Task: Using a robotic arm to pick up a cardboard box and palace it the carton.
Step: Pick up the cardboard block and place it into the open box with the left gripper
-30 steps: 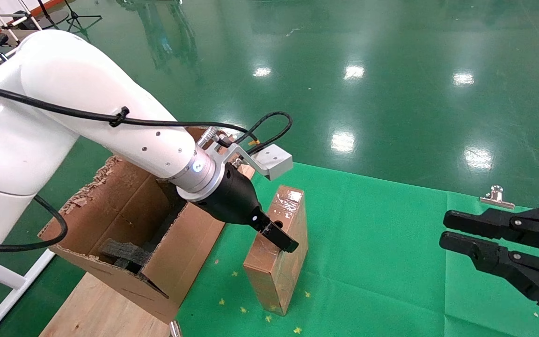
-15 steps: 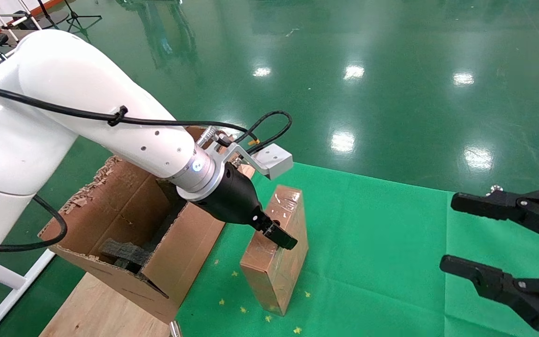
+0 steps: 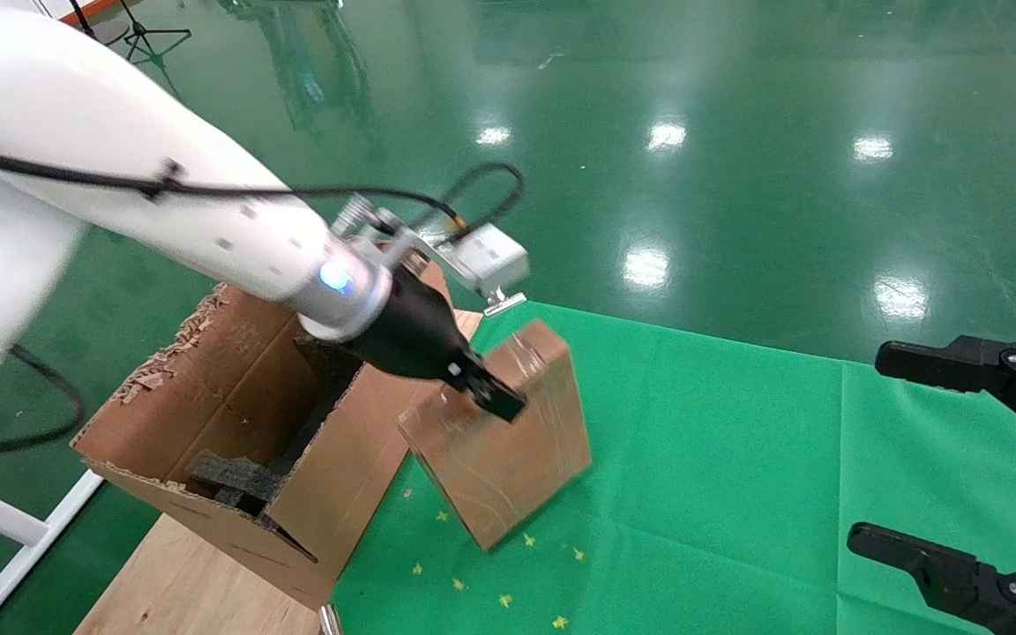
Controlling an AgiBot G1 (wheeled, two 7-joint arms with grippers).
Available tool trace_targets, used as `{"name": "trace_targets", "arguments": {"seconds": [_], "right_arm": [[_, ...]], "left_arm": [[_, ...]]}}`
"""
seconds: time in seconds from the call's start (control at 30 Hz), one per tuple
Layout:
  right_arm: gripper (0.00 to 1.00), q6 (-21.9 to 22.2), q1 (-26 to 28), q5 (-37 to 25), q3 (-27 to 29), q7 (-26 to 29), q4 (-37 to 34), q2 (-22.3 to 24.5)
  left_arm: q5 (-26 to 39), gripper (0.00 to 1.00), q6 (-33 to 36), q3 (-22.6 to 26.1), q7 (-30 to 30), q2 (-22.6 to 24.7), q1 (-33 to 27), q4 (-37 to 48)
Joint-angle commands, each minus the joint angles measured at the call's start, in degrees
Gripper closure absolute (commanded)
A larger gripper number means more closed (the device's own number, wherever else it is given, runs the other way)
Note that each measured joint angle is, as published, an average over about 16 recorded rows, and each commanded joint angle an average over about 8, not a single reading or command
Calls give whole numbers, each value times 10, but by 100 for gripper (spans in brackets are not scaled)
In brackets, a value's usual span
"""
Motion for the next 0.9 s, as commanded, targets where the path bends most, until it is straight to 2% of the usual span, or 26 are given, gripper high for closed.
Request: {"name": "trace_targets", "arguments": {"seconds": [0.03,0.3,0.5,0.7,0.9], "right_arm": [[0,0,0,0,0,0,0,0],[0,0,0,0,0,0,0,0],[0,0,0,0,0,0,0,0],[0,0,0,0,0,0,0,0],[0,0,0,0,0,0,0,0]], "left_arm": [[-7,100,-2,-7,14,-12,-8,1],[-39,100,-14,-66,130,-72,-104,117],[-28,100,8,-81,222,-95,-190,233],[-1,100,32,-64,332,-111,-257,348],[38,100,32,-20,436,-116,-269,448]]}}
